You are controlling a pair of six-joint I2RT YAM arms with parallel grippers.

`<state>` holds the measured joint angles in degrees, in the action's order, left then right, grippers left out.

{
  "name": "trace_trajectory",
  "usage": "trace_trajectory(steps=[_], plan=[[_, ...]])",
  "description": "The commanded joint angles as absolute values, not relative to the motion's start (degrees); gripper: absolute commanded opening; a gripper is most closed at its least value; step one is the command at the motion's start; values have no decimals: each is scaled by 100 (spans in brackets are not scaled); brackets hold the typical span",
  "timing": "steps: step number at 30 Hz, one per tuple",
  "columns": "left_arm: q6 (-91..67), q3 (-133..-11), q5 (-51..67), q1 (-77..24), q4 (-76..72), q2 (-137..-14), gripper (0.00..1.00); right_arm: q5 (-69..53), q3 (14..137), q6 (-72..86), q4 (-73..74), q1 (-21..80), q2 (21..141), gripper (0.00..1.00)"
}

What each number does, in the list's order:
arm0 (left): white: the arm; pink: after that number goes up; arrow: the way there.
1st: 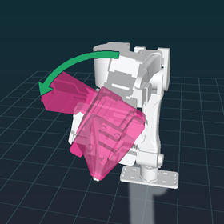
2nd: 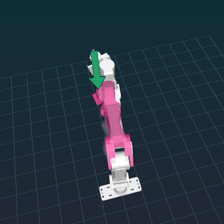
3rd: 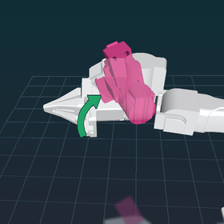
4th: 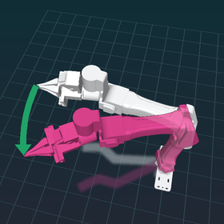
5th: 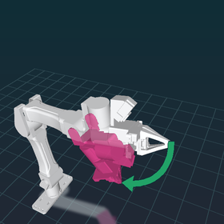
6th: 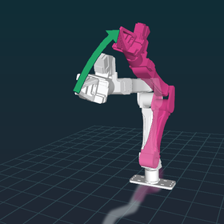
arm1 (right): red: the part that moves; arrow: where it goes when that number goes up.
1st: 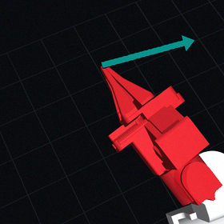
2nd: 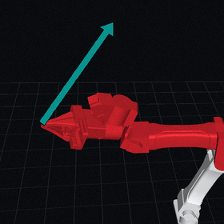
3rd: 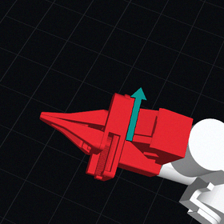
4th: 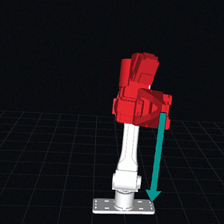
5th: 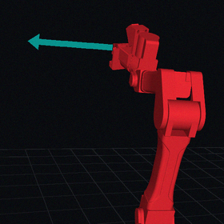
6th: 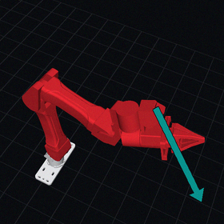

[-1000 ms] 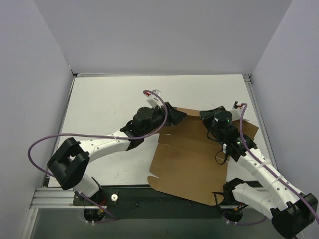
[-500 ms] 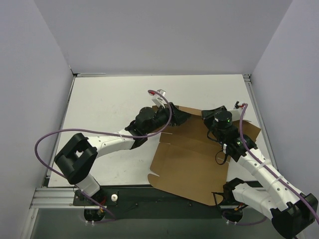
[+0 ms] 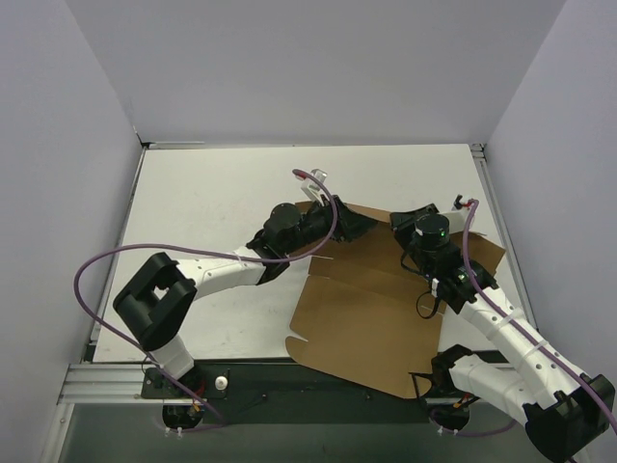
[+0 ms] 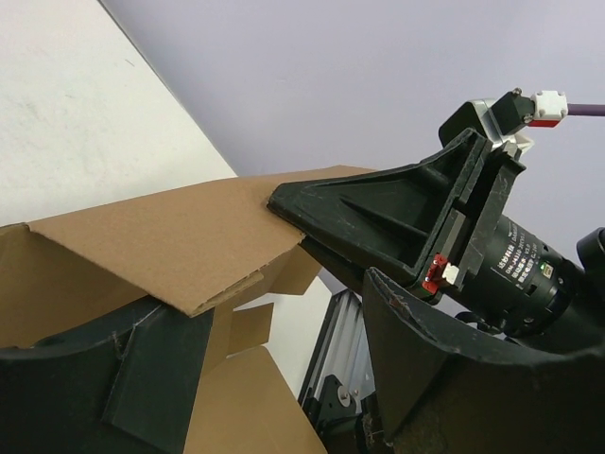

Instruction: Fold the paper box

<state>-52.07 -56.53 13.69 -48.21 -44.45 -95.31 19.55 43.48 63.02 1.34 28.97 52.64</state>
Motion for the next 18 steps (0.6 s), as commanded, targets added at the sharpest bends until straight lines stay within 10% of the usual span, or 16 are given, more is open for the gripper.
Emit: trace_trajectory(steps=[1,18], plan=[[-5352,-6222,1783,-4799,-5475,-9580,72,1881,4263,5836,264,3015,5273,0],[-3080,-3974,2648,-4017,-3158,-7824,72,2145,4544,5678,378,2821,5273,0]])
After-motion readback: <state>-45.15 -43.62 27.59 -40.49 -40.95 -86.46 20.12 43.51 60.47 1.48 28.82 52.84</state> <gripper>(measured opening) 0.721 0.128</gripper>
